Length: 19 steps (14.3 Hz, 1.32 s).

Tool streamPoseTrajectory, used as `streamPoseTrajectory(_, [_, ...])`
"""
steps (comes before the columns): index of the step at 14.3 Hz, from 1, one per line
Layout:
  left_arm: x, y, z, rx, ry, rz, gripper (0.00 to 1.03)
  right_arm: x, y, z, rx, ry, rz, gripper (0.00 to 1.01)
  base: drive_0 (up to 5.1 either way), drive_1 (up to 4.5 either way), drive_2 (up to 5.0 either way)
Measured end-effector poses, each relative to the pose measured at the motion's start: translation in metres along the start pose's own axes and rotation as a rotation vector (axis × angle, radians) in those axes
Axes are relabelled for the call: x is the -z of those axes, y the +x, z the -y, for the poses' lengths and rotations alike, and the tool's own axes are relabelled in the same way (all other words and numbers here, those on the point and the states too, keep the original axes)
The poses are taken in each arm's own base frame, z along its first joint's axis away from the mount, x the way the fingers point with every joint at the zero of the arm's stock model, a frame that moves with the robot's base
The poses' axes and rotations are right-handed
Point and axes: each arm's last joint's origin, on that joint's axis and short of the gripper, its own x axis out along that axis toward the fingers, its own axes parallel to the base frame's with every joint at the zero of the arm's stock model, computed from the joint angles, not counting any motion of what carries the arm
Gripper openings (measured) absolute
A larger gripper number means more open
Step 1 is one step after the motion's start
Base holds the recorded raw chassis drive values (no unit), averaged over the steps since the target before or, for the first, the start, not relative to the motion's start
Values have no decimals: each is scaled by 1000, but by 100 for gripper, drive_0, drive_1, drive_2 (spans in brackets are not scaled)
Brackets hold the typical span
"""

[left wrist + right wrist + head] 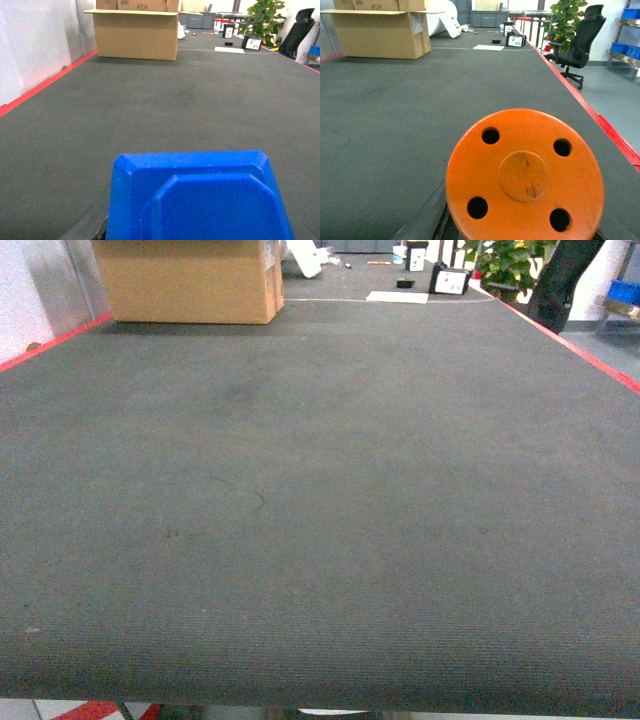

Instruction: Sort blue parts and orange caps into right shelf containers

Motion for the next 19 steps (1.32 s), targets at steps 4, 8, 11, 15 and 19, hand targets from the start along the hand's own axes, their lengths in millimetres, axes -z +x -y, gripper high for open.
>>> streamPoseTrajectory(4, [0,0,0,-1,0,0,44,0,0,0,0,0,0,43,-168,-168,-168])
streamPoseTrajectory(8, [0,0,0,-1,0,0,44,0,0,0,0,0,0,43,-154,-154,-154])
streamPoseTrajectory(11, [0,0,0,-1,0,0,44,0,0,0,0,0,0,43,-175,-175,-175])
streamPoseTrajectory(15, [0,0,0,0,0,0,44,0,0,0,0,0,0,43,-153,-153,-153])
streamPoseTrajectory(19, [0,0,0,0,0,0,43,0,0,0,0,0,0,43,-159,-159,-159])
